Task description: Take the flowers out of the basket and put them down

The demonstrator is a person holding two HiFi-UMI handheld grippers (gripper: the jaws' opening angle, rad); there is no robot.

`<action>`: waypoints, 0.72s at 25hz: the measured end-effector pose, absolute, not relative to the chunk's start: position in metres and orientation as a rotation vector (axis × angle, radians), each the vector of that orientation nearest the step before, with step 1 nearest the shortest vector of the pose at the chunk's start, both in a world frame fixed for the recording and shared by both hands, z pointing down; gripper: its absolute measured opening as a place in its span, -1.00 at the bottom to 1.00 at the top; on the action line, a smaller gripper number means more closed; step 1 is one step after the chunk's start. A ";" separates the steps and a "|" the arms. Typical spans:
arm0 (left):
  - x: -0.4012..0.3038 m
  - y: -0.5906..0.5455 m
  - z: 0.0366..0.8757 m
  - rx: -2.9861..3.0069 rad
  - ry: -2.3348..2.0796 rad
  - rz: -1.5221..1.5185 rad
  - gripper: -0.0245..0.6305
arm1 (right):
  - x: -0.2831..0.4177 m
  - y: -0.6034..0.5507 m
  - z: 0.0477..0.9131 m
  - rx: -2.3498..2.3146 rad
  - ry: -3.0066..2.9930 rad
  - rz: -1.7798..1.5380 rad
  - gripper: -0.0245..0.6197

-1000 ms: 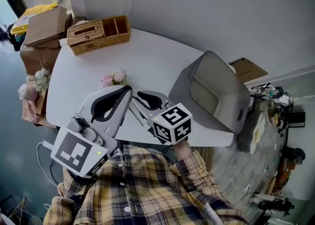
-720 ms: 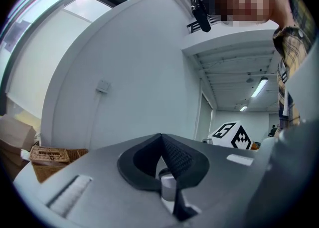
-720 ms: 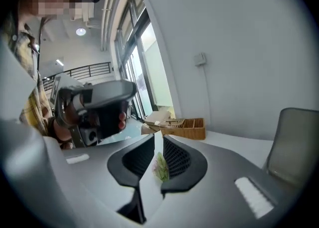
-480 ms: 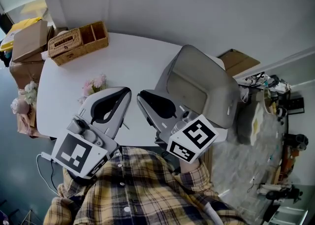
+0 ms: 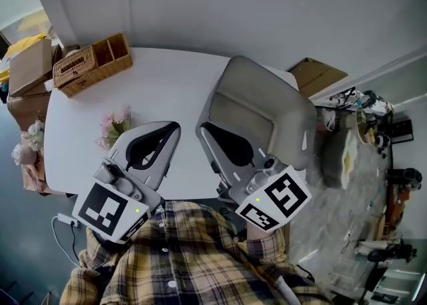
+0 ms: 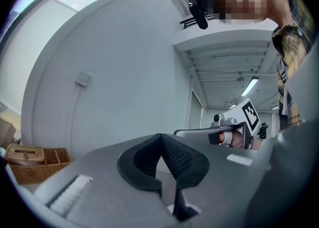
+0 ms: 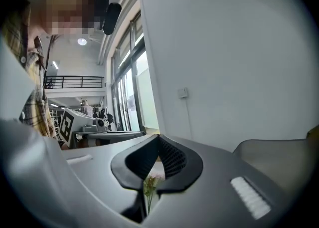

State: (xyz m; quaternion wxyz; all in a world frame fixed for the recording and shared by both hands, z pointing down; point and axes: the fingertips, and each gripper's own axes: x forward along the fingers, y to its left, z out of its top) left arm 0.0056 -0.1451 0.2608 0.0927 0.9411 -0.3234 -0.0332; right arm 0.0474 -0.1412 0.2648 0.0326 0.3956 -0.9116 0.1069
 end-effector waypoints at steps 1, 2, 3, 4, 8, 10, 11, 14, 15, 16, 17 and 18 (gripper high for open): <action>0.007 -0.145 0.261 2.795 -0.957 -0.097 -0.89 | 0.049 -0.141 0.264 1.220 -2.808 0.325 -0.90; 0.009 -0.145 0.261 2.796 -0.954 -0.095 -0.89 | 0.050 -0.141 0.264 1.219 -2.809 0.323 -0.90; 0.010 -0.145 0.260 2.797 -0.952 -0.093 -0.89 | 0.050 -0.141 0.263 1.217 -2.810 0.321 -0.90; 0.011 -0.145 0.260 2.797 -0.950 -0.092 -0.89 | 0.051 -0.141 0.263 1.215 -2.809 0.319 -0.90; 0.010 -0.147 0.263 2.797 -0.946 -0.088 -0.89 | 0.049 -0.143 0.266 1.217 -2.804 0.305 -0.91; 0.010 -0.148 0.264 2.797 -0.943 -0.088 -0.89 | 0.049 -0.144 0.267 1.212 -2.801 0.305 -0.91; 0.011 -0.149 0.264 2.797 -0.941 -0.087 -0.89 | 0.049 -0.145 0.268 1.209 -2.799 0.306 -0.91; 0.013 -0.150 0.263 2.799 -0.936 -0.085 -0.89 | 0.049 -0.145 0.269 1.199 -2.797 0.308 -0.91; 0.013 -0.150 0.263 2.799 -0.935 -0.084 -0.89 | 0.049 -0.145 0.269 1.198 -2.796 0.308 -0.91; 0.014 -0.150 0.264 2.798 -0.934 -0.081 -0.89 | 0.049 -0.146 0.269 1.197 -2.797 0.310 -0.91; 0.014 -0.151 0.265 2.798 -0.932 -0.078 -0.89 | 0.050 -0.146 0.269 1.199 -2.797 0.311 -0.91; 0.015 -0.151 0.267 2.796 -0.931 -0.073 -0.89 | 0.051 -0.146 0.269 1.200 -2.796 0.312 -0.91</action>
